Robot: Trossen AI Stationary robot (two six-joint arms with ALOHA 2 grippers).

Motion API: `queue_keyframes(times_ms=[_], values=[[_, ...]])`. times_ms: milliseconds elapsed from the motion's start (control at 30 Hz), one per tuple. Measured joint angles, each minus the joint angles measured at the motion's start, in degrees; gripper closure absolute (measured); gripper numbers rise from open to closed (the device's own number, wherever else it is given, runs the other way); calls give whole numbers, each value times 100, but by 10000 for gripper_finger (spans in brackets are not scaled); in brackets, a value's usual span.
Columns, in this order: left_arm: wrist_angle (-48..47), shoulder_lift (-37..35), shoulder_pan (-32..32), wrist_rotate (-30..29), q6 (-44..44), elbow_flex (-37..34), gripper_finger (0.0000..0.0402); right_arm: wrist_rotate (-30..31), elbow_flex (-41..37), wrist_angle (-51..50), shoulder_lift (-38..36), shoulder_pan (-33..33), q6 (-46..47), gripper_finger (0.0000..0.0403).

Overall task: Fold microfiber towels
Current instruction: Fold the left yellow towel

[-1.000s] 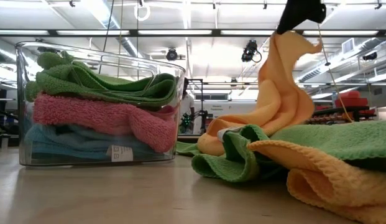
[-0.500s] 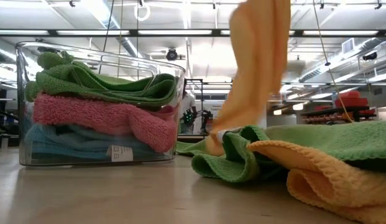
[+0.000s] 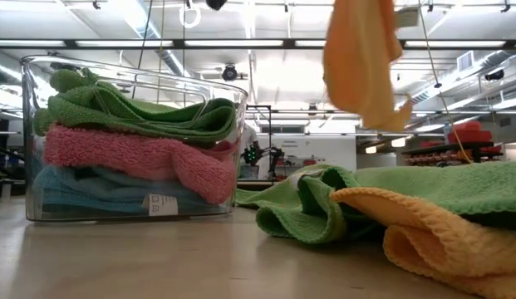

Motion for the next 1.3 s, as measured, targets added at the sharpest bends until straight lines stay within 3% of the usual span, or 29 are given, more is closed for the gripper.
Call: queue_keyframes(times_ms=[233,733,1000,1300], values=[[508,-4,181,9,4,2,147,-425,50,2,4,388,-539,400],[691,6,156,25,-191,4,153,-16,52,331,40,672,-209,400],[690,369,84,-42,-65,7,158,6,52,625,140,672,-345,400],[618,446,100,-1268,327,7,173,9,50,623,164,670,-346,400]])
